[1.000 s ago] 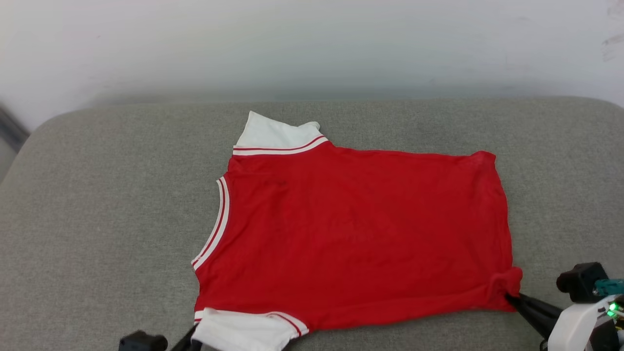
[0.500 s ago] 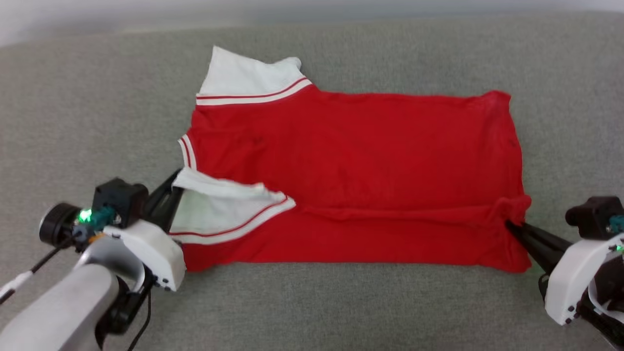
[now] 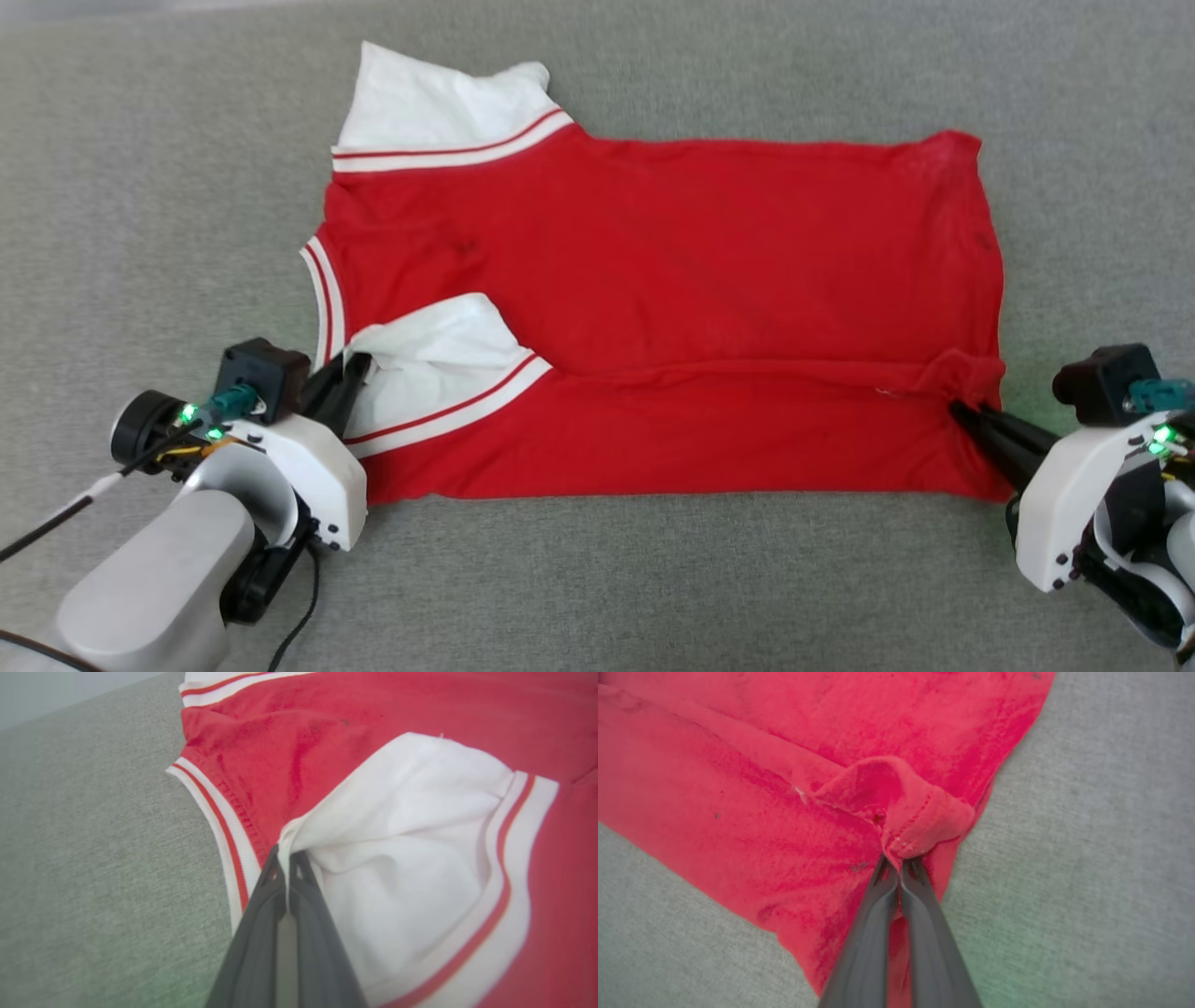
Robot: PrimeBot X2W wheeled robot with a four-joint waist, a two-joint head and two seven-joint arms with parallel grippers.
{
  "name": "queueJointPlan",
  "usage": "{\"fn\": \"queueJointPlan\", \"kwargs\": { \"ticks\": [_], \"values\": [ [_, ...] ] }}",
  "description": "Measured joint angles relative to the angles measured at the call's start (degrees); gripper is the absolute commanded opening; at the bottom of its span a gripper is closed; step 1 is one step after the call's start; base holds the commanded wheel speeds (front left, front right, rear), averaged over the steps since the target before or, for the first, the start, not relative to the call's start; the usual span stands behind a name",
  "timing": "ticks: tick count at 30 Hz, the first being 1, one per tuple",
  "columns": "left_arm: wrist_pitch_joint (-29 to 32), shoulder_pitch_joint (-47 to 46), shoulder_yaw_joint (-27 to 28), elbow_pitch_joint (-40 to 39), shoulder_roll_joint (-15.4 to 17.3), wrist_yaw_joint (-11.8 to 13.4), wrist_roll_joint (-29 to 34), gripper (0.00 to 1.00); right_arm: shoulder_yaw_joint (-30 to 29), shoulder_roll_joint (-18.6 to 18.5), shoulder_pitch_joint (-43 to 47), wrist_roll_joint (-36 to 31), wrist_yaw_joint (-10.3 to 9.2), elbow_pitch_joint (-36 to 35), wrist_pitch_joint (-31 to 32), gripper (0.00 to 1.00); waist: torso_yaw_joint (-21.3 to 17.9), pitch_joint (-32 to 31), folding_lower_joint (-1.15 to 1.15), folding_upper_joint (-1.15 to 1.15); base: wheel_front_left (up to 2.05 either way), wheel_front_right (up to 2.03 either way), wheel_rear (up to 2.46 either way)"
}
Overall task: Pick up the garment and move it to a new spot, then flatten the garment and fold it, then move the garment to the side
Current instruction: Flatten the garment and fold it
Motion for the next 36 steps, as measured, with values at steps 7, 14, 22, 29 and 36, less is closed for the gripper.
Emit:
{"fn": "queueJointPlan", "kwargs": {
  "ticks": [7, 14, 22, 29, 36],
  "values": [
    [0.38, -0.19, -0.10, 0.49, 0.67, -0.93, -0.26, 1.00, -1.01, 0.34, 2.86, 0.23, 0.00, -0.63, -2.07, 1.00, 1.38, -5.06, 0.00, 0.00, 0.00, 0.00, 0.00],
    [15.39, -6.78, 2.02, -7.45, 8.58, -4.65, -5.86, 1.00, -3.50, 0.55, 4.64, -0.77, 0.00, -4.47, -0.98, 1.00, 3.78, -9.32, -0.01, 0.00, 0.00, 0.00, 0.00],
    [37.66, -11.60, -0.41, -11.35, 10.09, -7.24, -15.37, 1.00, -4.76, 1.49, 4.85, -2.23, 0.00, -6.35, 1.15, 1.00, 4.08, -8.75, -0.01, 0.00, 0.00, 0.00, 0.00],
    [48.82, -12.65, -4.61, -9.58, 9.80, -8.16, -17.82, 1.00, -4.23, 1.88, 4.39, -2.24, 0.00, -7.60, 2.83, 1.00, 2.55, -7.51, 0.00, 0.00, 0.00, 0.00, 0.00],
    [52.53, -9.69, -7.53, -2.98, 9.06, -9.05, -19.83, 1.00, -2.98, 2.11, 0.88, -2.05, 0.00, -7.91, 3.54, 1.00, -0.44, -5.71, -0.01, 0.00, 0.00, 0.00, 0.00]
  ]
}}
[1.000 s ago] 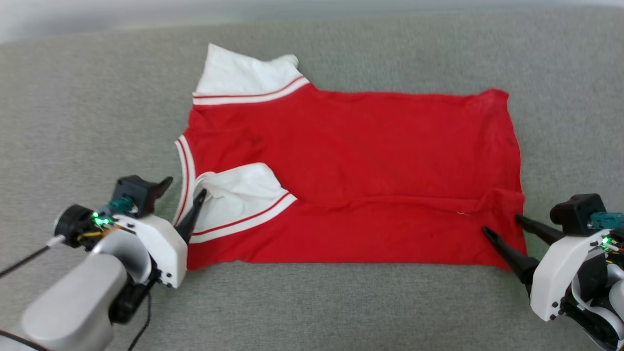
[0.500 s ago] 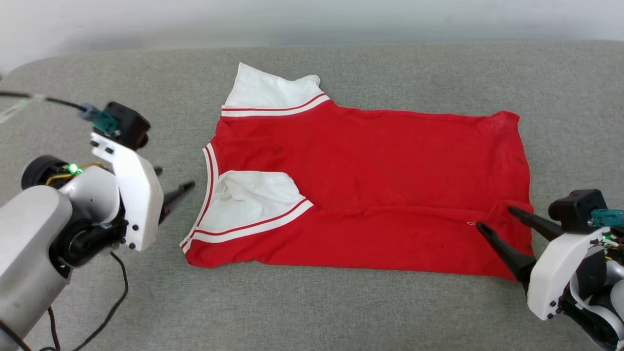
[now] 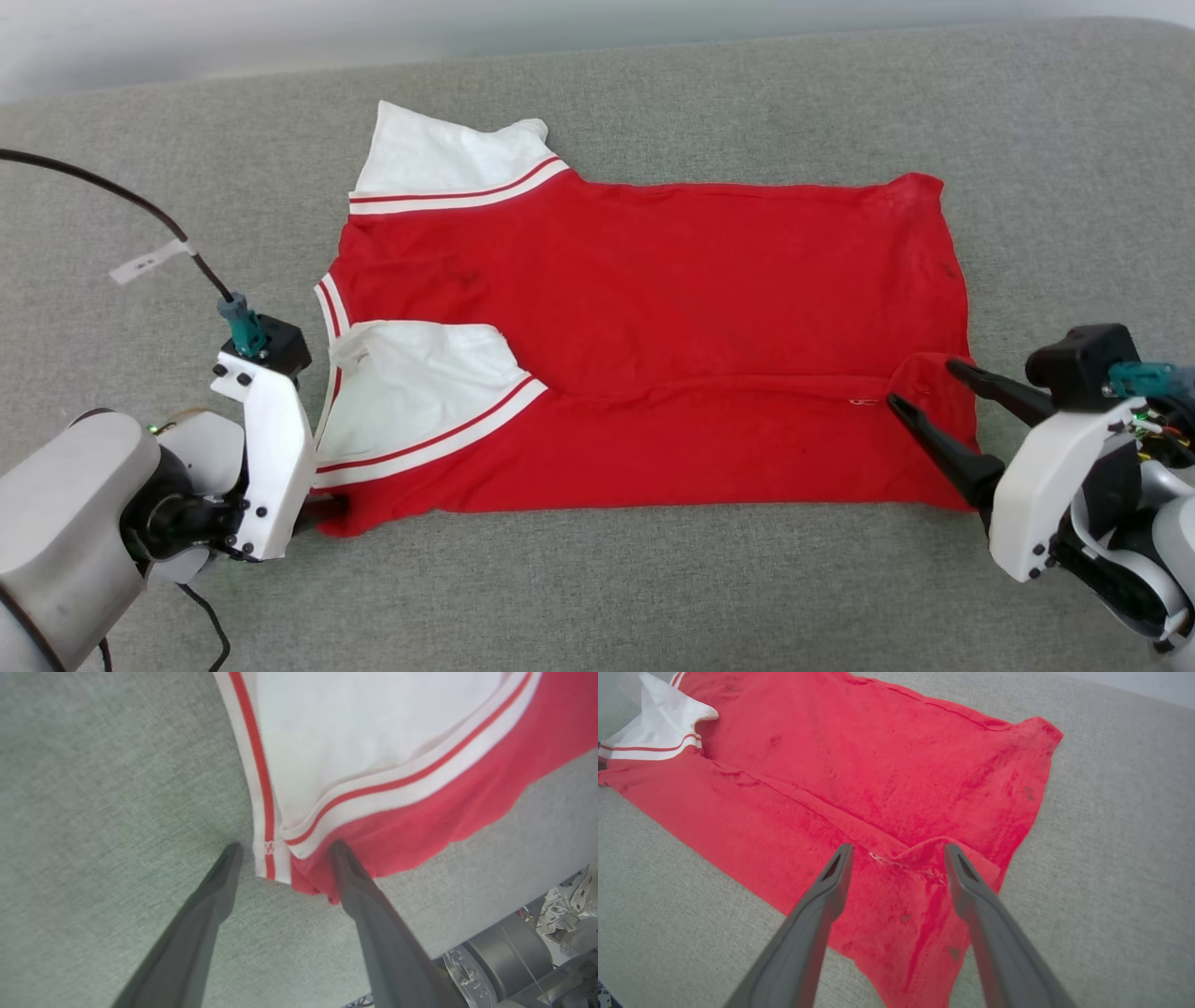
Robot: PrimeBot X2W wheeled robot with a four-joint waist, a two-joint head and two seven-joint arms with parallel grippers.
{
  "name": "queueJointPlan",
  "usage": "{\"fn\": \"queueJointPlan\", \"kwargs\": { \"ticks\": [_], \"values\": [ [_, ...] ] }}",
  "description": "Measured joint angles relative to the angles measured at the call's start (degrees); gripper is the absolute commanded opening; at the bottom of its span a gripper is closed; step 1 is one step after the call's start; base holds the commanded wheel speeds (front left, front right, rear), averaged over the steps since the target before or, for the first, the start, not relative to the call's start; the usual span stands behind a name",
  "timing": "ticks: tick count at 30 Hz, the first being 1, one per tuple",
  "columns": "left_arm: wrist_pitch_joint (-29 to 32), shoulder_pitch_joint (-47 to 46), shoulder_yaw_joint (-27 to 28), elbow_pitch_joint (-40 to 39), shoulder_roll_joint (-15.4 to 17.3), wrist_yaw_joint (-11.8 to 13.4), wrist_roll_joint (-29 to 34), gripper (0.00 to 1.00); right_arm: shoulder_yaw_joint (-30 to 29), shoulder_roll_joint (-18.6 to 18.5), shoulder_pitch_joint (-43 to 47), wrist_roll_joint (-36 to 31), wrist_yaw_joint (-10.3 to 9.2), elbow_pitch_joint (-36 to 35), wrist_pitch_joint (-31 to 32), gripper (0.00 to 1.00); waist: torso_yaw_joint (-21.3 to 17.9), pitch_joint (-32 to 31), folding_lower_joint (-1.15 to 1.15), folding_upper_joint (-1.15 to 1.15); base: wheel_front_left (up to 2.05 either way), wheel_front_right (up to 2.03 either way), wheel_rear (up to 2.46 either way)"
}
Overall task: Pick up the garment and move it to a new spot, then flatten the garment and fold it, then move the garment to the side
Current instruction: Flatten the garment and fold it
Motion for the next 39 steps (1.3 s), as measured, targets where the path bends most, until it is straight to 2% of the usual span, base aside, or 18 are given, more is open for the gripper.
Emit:
{"fn": "queueJointPlan", "kwargs": {
  "ticks": [3, 4, 5, 10, 19, 23, 27, 32, 39],
  "values": [
    [-0.51, 0.36, -0.36, 1.43, -0.70, -0.54, -0.10, 0.99, 0.93, -0.09, -1.76, -0.01, 0.00, -0.20, 0.55, 1.00, -0.42, 0.07, 0.00, 0.00, 0.00, 0.00, 0.00],
    [-0.90, 0.50, -0.38, 1.82, -0.85, -0.78, -0.23, 0.35, 1.44, -0.47, -2.72, -0.02, 0.00, -0.41, 1.07, 1.00, -0.53, -0.05, 0.00, 0.00, 0.00, 0.00, 0.00],
    [-1.32, 0.62, -0.43, 2.22, -1.00, -1.03, -0.23, 0.00, 2.02, -1.11, -3.80, -0.02, 0.00, -0.58, 1.72, 1.00, -0.61, -0.23, 0.00, 0.00, 0.00, 0.00, 0.00],
    [-3.26, 0.77, -0.88, 2.75, -1.92, -2.01, 0.23, 0.00, 3.59, -4.64, -9.73, 0.93, 0.00, -1.00, 6.22, 1.00, -0.55, -1.55, 0.00, 0.00, 0.00, 0.00, 0.00],
    [-3.80, -0.01, -2.10, -0.63, -1.00, -2.87, 1.56, 0.00, 9.10, -10.56, -17.30, 8.08, -0.01, 0.93, 29.49, 1.00, 0.82, -2.98, -0.01, 0.00, 0.00, 0.00, 0.00],
    [-4.10, -0.66, -2.11, -1.89, -0.93, -2.97, 1.89, 0.00, 10.40, -10.53, -17.82, 9.70, -0.01, 3.61, 35.07, 1.00, 1.57, -2.10, 0.00, 0.00, 0.00, 0.00, 0.00],
    [-4.64, -1.20, -2.09, -2.67, -1.20, -2.97, 2.34, 0.00, 10.36, -7.79, -16.40, 10.40, 0.00, 7.55, 35.98, 1.00, 2.44, -0.86, 0.00, 0.00, 0.00, 0.00, 0.00],
    [-5.16, -1.54, -2.14, -3.04, -1.71, -2.97, 2.86, 0.00, 10.43, -4.14, -12.54, 10.01, -0.02, 12.45, 33.50, 1.00, 3.44, 0.75, 0.00, 0.00, 0.00, 0.00, 0.00],
    [-5.54, -1.79, -2.55, -3.11, -1.71, -3.01, 3.19, 0.00, 10.53, -2.37, -11.32, 9.95, -0.14, 15.01, 29.32, 1.00, 3.73, 1.56, -0.01, 0.00, 0.00, 0.00, 0.00]
  ]
}}
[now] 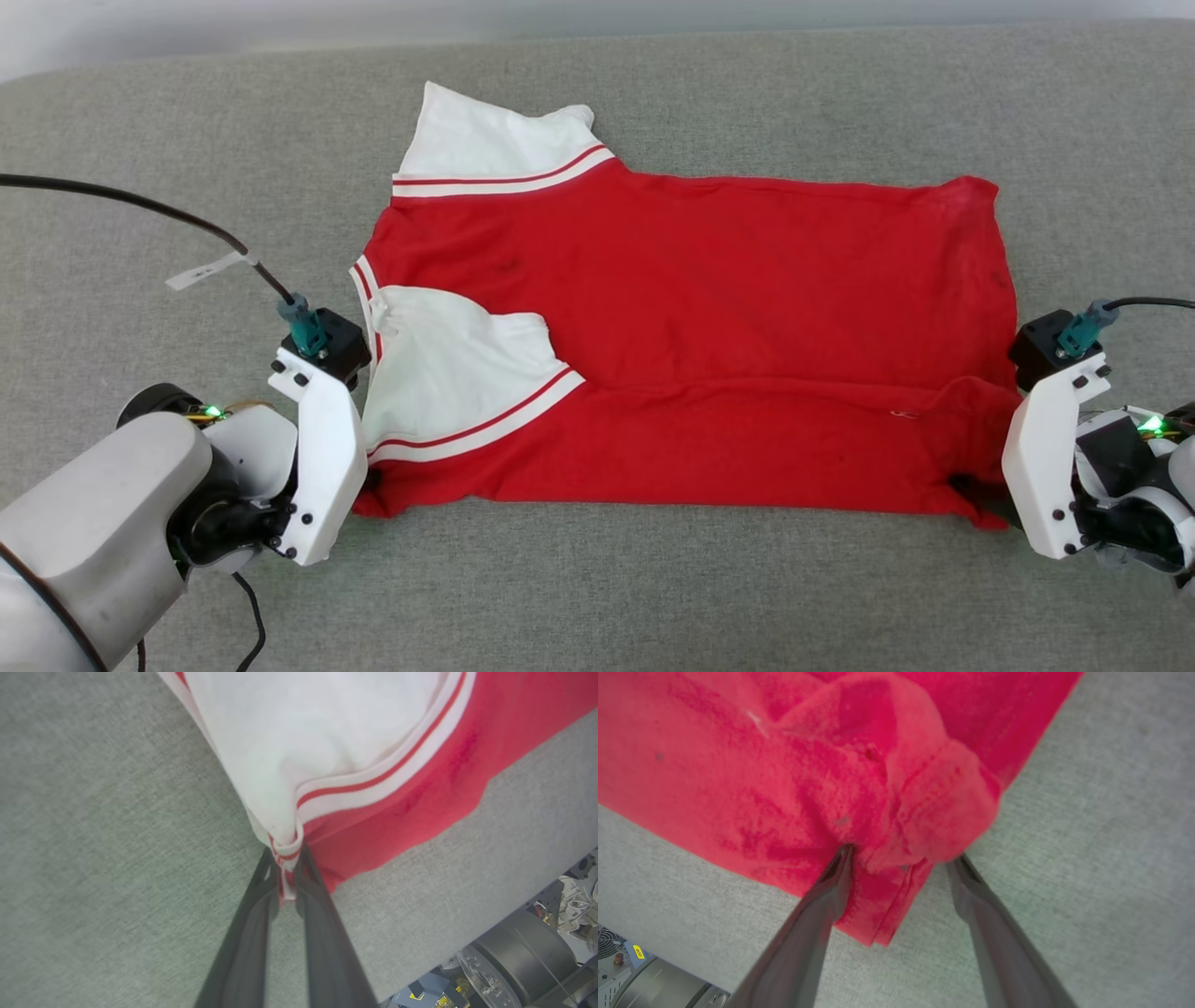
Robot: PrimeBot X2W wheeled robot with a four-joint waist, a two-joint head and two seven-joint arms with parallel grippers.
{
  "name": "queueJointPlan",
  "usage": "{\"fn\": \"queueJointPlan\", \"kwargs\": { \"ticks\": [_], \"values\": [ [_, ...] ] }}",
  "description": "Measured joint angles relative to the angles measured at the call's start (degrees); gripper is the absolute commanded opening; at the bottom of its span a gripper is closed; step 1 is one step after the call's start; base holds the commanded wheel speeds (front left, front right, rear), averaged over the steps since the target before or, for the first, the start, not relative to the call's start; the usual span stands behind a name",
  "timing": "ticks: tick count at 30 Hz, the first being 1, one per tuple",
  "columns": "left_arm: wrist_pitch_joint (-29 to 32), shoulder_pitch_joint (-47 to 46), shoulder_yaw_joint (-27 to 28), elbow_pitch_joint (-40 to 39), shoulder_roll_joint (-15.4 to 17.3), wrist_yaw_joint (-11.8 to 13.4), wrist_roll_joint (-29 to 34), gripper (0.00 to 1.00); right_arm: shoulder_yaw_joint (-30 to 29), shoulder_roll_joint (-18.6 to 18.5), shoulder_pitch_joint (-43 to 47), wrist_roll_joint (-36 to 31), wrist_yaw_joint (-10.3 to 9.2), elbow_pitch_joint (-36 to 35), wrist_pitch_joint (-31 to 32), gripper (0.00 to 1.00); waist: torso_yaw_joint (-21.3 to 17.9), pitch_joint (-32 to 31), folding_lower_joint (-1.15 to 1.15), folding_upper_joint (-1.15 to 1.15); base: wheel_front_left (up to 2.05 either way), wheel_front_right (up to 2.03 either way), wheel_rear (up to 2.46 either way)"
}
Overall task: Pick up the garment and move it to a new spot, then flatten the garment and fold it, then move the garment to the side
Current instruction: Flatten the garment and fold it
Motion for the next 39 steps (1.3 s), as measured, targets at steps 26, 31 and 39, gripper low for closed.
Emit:
{"fn": "queueJointPlan", "kwargs": {
  "ticks": [26, 31, 39],
  "values": [
    [-4.58, 11.95, -1.56, -14.13, 6.90, 3.55, -3.60, 0.00, -1.54, -11.31, 8.10, 5.56, 0.13, -10.68, -5.25, 0.00, -1.06, -6.73, 0.01, 0.00, 0.00, 0.00, 0.00],
    [-4.90, 13.29, -2.53, -12.61, 6.77, 4.04, -3.42, 0.00, -0.70, -9.48, 12.32, 5.12, 0.13, -8.45, -4.45, 0.00, -0.88, -5.86, 0.01, 0.00, 0.00, 0.00, 0.00],
    [-7.49, 13.43, -1.69, -10.37, 6.06, 3.97, -3.10, 1.00, -2.99, -6.81, 12.60, 3.89, 0.13, -7.13, -7.99, 1.00, -0.93, -5.39, 0.02, 0.00, 0.00, 0.00, 0.00]
  ]
}}
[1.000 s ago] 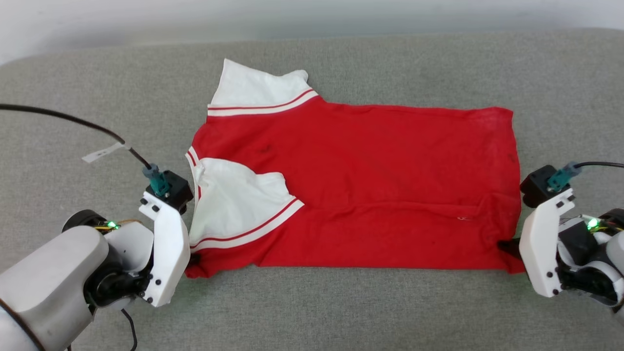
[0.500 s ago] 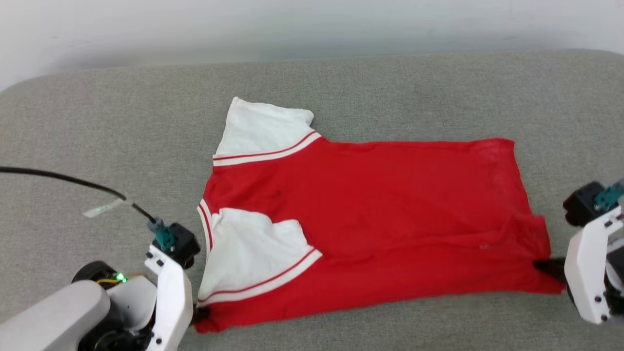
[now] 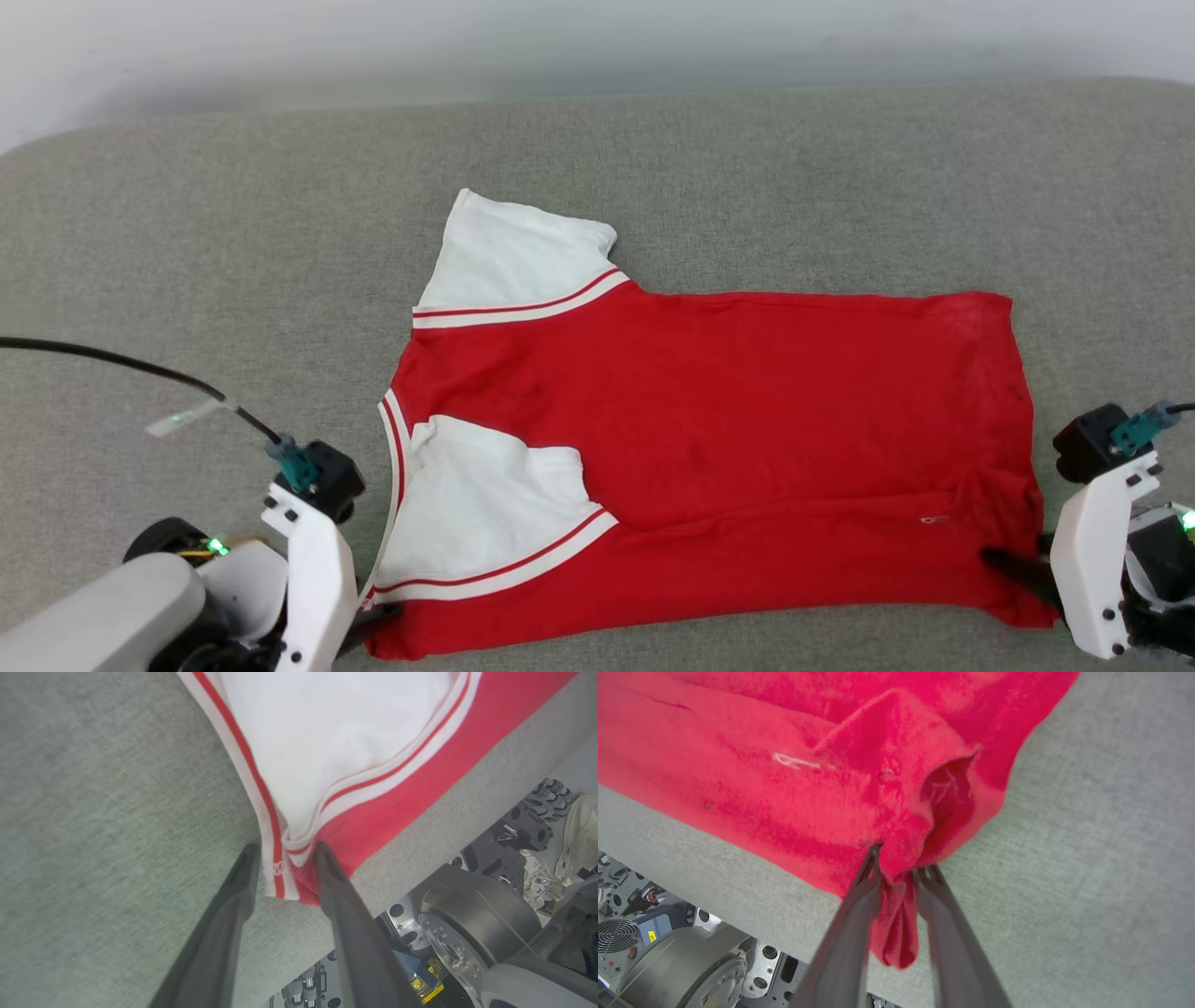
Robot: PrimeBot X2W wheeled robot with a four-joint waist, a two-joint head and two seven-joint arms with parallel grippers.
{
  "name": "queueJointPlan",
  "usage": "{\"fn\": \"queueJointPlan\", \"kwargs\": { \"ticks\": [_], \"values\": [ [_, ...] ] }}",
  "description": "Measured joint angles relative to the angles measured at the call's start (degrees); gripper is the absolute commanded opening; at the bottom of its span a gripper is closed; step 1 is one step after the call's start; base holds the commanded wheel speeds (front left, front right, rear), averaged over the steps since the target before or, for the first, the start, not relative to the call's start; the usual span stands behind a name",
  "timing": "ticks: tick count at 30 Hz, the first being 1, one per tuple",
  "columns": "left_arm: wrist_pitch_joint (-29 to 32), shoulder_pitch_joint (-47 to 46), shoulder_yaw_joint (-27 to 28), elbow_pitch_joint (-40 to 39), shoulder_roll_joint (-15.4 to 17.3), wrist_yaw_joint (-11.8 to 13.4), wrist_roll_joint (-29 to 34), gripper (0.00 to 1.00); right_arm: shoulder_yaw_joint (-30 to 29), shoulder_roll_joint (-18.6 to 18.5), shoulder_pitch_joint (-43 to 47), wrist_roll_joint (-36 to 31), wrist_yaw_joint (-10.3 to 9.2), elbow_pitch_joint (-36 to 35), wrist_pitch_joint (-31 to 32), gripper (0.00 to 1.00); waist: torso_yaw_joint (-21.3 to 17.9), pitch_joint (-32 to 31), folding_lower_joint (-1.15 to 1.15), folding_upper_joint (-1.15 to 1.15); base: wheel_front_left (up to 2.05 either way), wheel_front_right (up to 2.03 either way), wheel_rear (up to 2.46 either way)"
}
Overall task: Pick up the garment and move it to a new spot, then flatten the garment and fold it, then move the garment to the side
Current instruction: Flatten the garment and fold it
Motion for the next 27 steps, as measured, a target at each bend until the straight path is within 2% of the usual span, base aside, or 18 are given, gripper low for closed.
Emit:
{"fn": "queueJointPlan", "kwargs": {
  "ticks": [4, 9, 13, 17, 22, 27],
  "values": [
    [-1.55, -1.02, 2.09, -0.58, 1.07, 0.26, -0.45, 1.00, -2.10, 0.18, -0.45, -1.31, 0.00, -2.60, -4.74, 1.00, 0.11, -1.28, 0.00, 0.00, 0.00, 0.00, 0.00],
    [-5.02, -5.82, 5.99, -1.51, 2.52, 1.03, 1.86, 1.00, -8.47, 2.02, -2.14, -6.60, 0.00, -5.76, -15.29, 1.00, -0.02, -1.85, 0.00, 0.00, 0.00, 0.00, 0.00],
    [-9.10, -11.13, 8.92, 0.25, 2.10, 2.32, 6.01, 1.00, -15.12, 6.34, -2.24, -12.74, 0.01, -7.66, -23.79, 1.00, -0.41, -1.29, 0.00, 0.00, 0.00, 0.00, 0.00],
    [-9.55, -15.98, 10.82, 3.07, 0.60, 3.12, 7.25, 1.00, -21.57, 11.54, -0.51, -19.44, 0.00, -10.44, -29.78, 1.00, -1.25, -0.16, 0.00, 0.00, 0.00, 0.00, 0.00],
    [-6.48, -22.81, 12.63, 7.34, -0.67, 2.54, 6.81, 1.00, -29.13, 19.03, 3.32, -26.77, 0.00, -16.62, -34.97, 1.00, -2.65, 2.27, 0.00, 0.00, 0.00, 0.00, 0.00],
    [-1.02, -30.61, 13.50, 10.71, -2.66, 1.54, 6.05, 1.00, -31.95, 23.88, 7.34, -31.88, 0.00, -23.17, -36.67, 1.00, -4.02, 6.24, 0.00, 0.00, 0.00, 0.00, 0.00]
  ]
}}
